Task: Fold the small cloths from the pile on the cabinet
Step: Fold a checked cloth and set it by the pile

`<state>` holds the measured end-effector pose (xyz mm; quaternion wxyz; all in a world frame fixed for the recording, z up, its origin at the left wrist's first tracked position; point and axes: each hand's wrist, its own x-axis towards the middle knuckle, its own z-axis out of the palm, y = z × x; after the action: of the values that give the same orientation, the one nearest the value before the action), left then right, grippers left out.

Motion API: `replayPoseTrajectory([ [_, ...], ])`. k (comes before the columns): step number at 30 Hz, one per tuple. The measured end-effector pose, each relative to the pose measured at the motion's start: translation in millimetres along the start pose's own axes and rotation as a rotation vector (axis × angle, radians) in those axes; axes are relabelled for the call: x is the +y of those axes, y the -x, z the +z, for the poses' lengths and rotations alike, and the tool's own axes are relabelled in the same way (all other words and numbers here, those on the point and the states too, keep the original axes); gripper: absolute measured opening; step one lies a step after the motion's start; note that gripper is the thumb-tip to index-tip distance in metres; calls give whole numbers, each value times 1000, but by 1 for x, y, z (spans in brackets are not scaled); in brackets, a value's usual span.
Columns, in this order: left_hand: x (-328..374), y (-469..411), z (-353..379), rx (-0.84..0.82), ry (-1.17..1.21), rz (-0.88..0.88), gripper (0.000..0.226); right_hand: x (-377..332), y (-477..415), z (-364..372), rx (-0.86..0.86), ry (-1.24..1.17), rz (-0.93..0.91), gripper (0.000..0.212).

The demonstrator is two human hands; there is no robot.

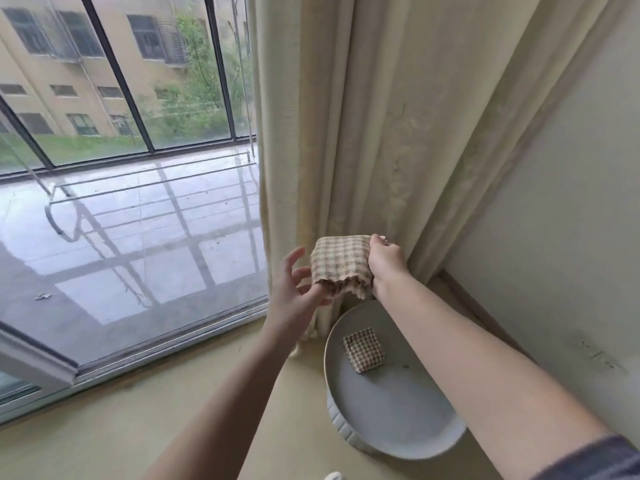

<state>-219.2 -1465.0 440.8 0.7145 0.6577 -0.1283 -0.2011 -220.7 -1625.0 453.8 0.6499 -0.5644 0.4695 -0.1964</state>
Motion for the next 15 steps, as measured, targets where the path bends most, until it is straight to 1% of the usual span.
replayPoseTrajectory([
  [2, 0, -20, 24, 38, -20, 6, 54, -7, -23, -5, 26, 27, 20, 37],
  [4, -1, -34, 46, 61, -58, 13, 55, -13, -41, -7, 58, 54, 31, 42],
  [7, -13, -56, 69, 212, -175, 33, 51, -18, -65, -10, 87, 50, 39, 43],
  [10, -24, -80, 97, 378, -228, 57, 46, -24, -85, -16, 84, 61, 73, 40],
  [12, -24, -90, 119, 442, -322, 70, 43, -24, -97, -23, 75, 69, 74, 39],
  [13, -23, -93, 130, 467, -380, 62, 40, -24, -103, -27, 70, 76, 66, 39],
  [15, -25, -101, 150, 534, -451, -29, 37, -22, -118, -39, 59, 86, 61, 39],
])
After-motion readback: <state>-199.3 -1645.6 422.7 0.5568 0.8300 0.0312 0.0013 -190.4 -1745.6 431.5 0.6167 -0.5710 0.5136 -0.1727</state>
